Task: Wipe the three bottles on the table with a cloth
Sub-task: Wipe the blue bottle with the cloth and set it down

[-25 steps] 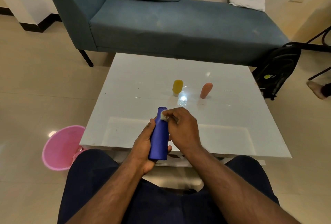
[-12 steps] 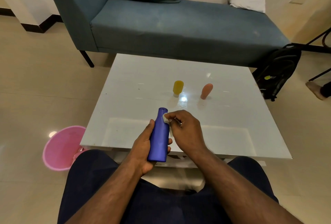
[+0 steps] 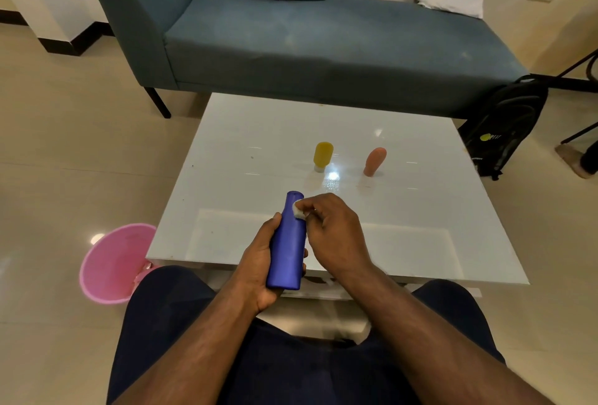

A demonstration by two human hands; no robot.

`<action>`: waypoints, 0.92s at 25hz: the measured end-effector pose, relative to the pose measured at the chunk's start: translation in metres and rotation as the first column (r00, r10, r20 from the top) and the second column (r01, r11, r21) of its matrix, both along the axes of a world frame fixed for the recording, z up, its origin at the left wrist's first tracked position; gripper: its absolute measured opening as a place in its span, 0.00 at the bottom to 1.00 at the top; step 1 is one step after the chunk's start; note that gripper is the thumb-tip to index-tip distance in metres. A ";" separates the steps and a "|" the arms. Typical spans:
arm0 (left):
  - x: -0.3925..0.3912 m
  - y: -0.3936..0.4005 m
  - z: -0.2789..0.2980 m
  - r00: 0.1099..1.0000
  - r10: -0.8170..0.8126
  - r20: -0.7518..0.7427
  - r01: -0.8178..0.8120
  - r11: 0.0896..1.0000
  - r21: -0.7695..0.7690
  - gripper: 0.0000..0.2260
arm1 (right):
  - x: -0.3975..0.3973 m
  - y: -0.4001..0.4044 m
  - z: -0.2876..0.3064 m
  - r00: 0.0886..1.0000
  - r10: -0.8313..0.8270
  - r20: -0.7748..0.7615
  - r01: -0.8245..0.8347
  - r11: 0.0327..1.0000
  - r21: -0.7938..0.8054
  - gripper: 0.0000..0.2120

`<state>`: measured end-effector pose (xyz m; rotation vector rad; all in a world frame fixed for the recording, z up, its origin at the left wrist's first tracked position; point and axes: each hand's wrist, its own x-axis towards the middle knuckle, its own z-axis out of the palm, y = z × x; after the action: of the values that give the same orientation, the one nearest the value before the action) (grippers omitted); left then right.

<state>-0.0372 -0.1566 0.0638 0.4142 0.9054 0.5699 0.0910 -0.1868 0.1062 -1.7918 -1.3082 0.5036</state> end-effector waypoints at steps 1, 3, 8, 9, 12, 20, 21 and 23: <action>0.000 0.000 0.000 1.000 0.015 -0.003 -0.015 1.000 -0.008 0.19 | -0.006 -0.005 -0.001 0.999 0.036 0.029 -0.036 0.999 0.002 0.08; -0.001 0.002 -0.002 0.999 0.043 0.017 -0.043 0.999 -0.031 0.18 | -0.018 -0.021 -0.008 0.985 0.121 0.122 -0.121 0.993 -0.008 0.07; -0.001 0.004 -0.001 0.997 0.050 0.055 -0.048 0.998 -0.042 0.16 | -0.006 -0.011 -0.010 0.989 0.082 0.121 -0.081 0.997 -0.018 0.07; 0.000 0.003 -0.001 0.997 0.045 0.060 -0.043 0.998 -0.045 0.17 | -0.005 -0.008 -0.008 0.993 0.063 0.101 -0.062 0.998 -0.016 0.07; -0.002 0.003 -0.003 0.998 0.041 0.046 -0.038 0.998 -0.054 0.18 | -0.017 -0.022 -0.012 0.978 0.132 0.163 -0.129 0.991 -0.031 0.06; -0.002 0.002 -0.003 0.995 0.012 0.097 -0.005 0.998 -0.065 0.20 | -0.007 -0.009 -0.014 0.966 0.099 0.239 -0.090 0.995 -0.048 0.07; -0.003 0.004 -0.004 0.995 0.016 0.102 -0.009 0.998 -0.068 0.22 | -0.012 -0.011 -0.017 0.952 0.122 0.282 -0.114 0.992 -0.047 0.08; -0.005 0.008 -0.007 0.992 0.032 0.120 -0.023 0.997 -0.077 0.27 | -0.027 -0.028 -0.020 0.889 0.264 0.375 -0.247 0.964 -0.093 0.10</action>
<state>-0.0421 -0.1491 0.0567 0.2957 0.8142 0.5781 0.0641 -0.2146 0.0859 -1.8221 -1.8354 0.3286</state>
